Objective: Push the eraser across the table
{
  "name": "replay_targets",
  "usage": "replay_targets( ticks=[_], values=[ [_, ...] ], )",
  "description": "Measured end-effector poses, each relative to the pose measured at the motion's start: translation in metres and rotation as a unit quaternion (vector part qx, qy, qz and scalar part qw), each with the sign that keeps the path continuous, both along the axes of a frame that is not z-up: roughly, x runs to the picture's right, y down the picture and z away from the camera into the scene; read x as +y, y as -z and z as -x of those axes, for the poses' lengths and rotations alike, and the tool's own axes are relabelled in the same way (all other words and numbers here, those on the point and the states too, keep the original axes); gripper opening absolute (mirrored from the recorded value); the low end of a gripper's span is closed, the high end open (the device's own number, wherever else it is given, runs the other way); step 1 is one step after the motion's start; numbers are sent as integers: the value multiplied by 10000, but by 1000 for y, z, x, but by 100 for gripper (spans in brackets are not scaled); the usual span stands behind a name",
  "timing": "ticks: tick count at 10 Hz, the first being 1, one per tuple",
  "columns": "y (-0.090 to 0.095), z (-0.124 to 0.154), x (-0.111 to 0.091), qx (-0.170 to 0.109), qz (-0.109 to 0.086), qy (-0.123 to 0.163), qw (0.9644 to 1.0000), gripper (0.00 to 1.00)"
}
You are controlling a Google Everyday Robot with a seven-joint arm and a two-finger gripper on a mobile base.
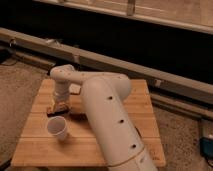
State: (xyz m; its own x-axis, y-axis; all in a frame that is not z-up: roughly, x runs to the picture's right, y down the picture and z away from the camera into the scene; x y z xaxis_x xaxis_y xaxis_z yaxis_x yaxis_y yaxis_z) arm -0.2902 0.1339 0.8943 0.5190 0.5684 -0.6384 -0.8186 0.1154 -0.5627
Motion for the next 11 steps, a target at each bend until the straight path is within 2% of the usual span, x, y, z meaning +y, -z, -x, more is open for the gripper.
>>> replay_targets(
  ticks=[2, 7, 9, 11],
  values=[
    [-2, 23, 3, -182, 63, 110, 9998, 65],
    [-2, 23, -1, -191, 61, 105, 9997, 65],
    [5, 34, -9, -272, -28, 116, 9996, 65],
    [10, 16, -21, -164, -125, 121, 9997, 65]
  ],
)
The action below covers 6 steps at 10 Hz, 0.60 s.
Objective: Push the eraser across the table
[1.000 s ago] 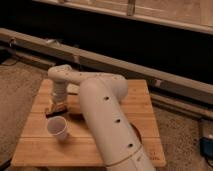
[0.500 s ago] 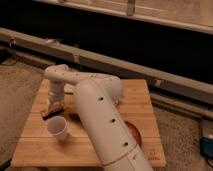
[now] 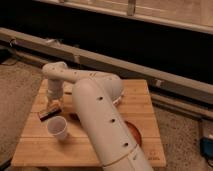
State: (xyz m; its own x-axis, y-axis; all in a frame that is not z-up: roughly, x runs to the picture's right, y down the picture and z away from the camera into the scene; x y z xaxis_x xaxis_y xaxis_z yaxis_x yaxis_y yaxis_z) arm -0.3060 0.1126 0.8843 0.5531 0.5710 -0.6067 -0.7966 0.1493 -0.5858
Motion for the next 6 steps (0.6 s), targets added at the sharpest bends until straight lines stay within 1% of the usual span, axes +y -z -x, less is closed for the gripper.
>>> replay_targets(
  ticks=[2, 3, 4, 6],
  values=[
    [9, -40, -7, 201, -145, 69, 9997, 65],
    [11, -52, -9, 272, -191, 86, 9994, 65],
    [13, -57, -9, 297, -213, 97, 9993, 65],
    [13, -55, -9, 283, -215, 98, 9993, 65]
  ],
)
